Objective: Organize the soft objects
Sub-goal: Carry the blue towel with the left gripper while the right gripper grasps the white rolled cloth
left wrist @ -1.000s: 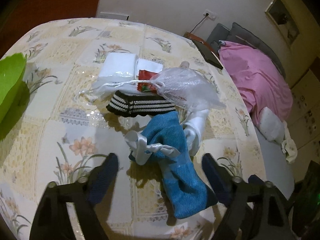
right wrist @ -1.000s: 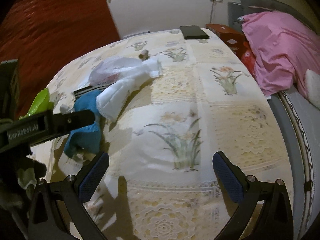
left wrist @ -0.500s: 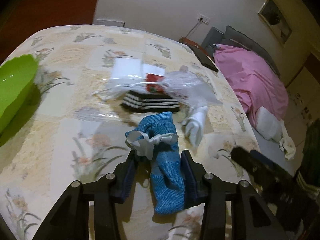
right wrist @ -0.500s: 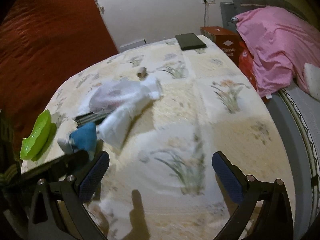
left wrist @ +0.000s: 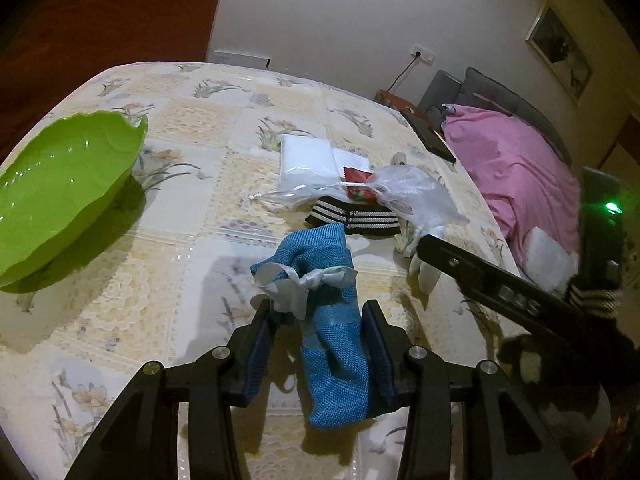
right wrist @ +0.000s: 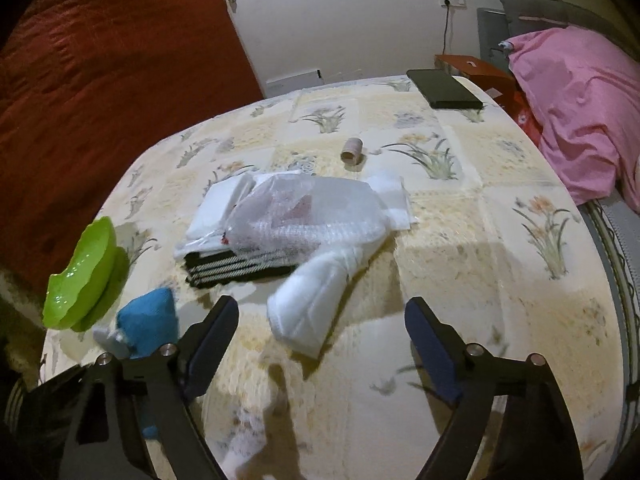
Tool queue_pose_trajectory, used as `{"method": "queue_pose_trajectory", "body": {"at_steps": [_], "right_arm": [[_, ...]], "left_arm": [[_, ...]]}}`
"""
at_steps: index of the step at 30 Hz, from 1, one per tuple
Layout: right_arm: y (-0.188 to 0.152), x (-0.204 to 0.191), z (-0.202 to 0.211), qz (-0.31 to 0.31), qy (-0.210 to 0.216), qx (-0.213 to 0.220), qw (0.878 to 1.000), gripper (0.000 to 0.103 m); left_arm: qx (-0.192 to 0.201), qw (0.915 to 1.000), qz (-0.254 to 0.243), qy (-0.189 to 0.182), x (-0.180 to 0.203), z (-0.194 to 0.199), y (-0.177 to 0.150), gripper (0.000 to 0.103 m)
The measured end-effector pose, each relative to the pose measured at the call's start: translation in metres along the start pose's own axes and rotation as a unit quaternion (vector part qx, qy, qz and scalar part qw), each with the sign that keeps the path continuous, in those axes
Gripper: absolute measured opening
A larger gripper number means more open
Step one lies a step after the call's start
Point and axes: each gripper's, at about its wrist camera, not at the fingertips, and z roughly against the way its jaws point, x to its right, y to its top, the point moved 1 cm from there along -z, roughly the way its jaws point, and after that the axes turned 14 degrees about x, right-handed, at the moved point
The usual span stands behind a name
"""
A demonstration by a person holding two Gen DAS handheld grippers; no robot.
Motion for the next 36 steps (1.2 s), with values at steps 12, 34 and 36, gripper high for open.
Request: {"method": "queue_pose_trajectory", "body": {"at_steps": [12,34,36], "right_arm": [[0.001,0.004,-0.022,0.001,-0.023,-0.014,1.0,0.043],[-0.002,0.033,0.051,-0.04,-0.045,0.038,0.997,0.03],[-0.001,0.028,0.057,-0.04,-0.037,0.044,0.998,0.03]], "left_arm": [[0.001,1.0,0.006,-0.006,-0.002,0.002,0.002,0.047],[0.029,0.9994,0.013,-0.013,-0.008,0.025,0.012,0.047],[0.038,0.9991,0.016,-0.011,-0.011,0.031,0.016,0.047]]}}
